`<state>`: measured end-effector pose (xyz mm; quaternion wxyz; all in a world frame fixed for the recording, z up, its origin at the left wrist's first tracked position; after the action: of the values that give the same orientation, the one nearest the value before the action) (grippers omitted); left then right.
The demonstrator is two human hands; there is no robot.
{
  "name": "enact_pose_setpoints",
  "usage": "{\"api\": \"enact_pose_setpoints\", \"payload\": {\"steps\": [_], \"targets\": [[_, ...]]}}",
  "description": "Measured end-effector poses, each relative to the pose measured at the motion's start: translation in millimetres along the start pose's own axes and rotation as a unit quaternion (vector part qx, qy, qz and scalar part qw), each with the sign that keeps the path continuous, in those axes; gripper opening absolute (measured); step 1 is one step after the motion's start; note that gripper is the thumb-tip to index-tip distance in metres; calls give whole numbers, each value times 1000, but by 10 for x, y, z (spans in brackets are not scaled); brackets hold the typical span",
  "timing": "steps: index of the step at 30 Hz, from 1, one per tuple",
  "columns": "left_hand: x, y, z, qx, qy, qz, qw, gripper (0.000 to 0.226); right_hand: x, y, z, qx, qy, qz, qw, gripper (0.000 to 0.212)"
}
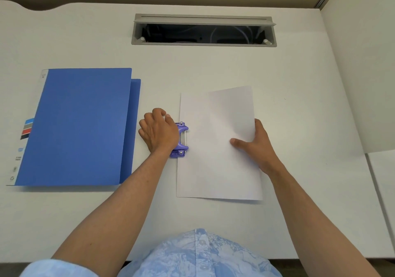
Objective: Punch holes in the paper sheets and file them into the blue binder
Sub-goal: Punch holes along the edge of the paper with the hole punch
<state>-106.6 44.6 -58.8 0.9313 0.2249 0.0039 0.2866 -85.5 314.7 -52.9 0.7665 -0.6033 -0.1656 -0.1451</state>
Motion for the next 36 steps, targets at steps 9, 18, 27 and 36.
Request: {"api": "enact_pose_setpoints", "payload": {"steps": [9, 18, 27, 36], "targets": [[7, 15, 12, -24, -1, -21, 999, 20, -5, -76, -24, 43, -28, 25, 998, 81], [-13, 24, -5, -46, -7, -47, 998, 21, -54, -102, -25, 50, -34, 23, 998, 77], [-41, -10, -56, -62, 40, -87, 993, 35, -109, -79, -28, 48, -38, 28, 998, 66], [-105, -119, -169, -80, 15, -105, 991, 46, -136, -37, -85, 16, -41, 20, 999, 55]]}}
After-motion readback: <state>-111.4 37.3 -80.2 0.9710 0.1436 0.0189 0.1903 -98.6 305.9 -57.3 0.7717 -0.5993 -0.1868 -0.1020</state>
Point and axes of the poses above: each hand's wrist, its own x-axis away from the middle knuckle, its own z-axis out of the back of the hand, y = z × x, the point moved 3 cm from there along -x, towards the middle knuckle, and after that the axes turned 4 degrees about -x, right-handed, at the moved point
